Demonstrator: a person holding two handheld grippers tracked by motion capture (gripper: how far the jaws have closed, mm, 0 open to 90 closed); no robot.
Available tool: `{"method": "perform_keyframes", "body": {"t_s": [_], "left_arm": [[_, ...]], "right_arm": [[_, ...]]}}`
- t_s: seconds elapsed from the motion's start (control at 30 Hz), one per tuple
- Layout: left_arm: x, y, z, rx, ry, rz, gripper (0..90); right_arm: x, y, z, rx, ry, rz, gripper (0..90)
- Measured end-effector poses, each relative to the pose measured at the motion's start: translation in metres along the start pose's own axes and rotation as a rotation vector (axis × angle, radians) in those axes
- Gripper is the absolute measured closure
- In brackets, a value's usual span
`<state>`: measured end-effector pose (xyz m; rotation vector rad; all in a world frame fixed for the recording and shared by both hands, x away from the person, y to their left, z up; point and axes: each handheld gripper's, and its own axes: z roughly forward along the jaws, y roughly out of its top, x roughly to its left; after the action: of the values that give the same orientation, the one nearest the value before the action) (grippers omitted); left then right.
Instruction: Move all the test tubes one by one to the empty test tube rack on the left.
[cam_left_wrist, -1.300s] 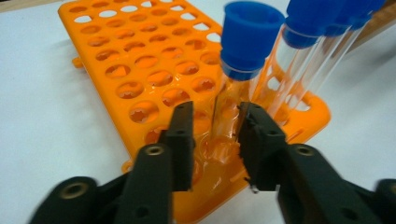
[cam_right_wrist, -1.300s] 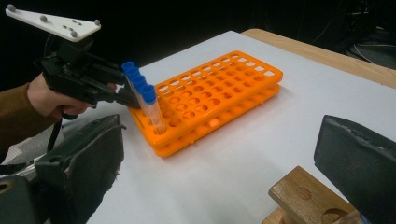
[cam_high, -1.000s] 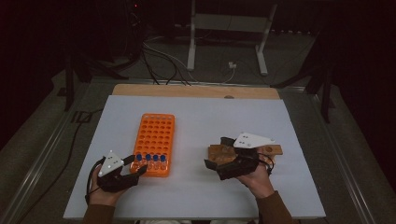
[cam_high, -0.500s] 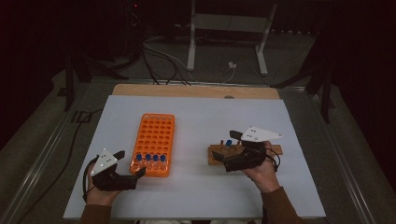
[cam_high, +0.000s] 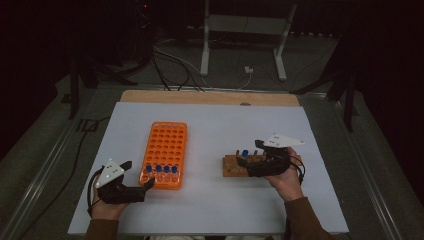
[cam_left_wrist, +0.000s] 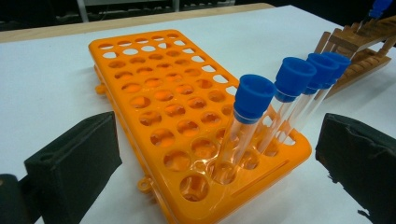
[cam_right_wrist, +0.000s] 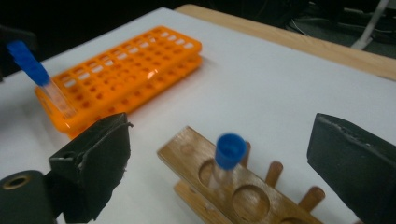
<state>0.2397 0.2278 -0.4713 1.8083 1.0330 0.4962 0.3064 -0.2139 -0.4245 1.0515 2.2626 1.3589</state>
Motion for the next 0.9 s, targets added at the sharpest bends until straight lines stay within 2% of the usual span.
{"method": "perform_keyframes", "body": {"t_s": [0.2,0.6,0.9], "left_arm": [[0.000,0.000,0.000,0.002,0.003,-0.004,0.4],[0.000,-0.001,0.001,0.007,0.003,-0.007,0.5],[0.000,-0.001,0.001,0.009,0.000,-0.007,0.5]], "right_arm": [[-0.003,-0.007,0.007,0.025,-0.020,0.009,16.7],[-0.006,-0.016,0.019,0.075,-0.009,0.006,53.4],[-0.003,-0.018,0.023,0.087,-0.003,-0.004,66.7]]}}
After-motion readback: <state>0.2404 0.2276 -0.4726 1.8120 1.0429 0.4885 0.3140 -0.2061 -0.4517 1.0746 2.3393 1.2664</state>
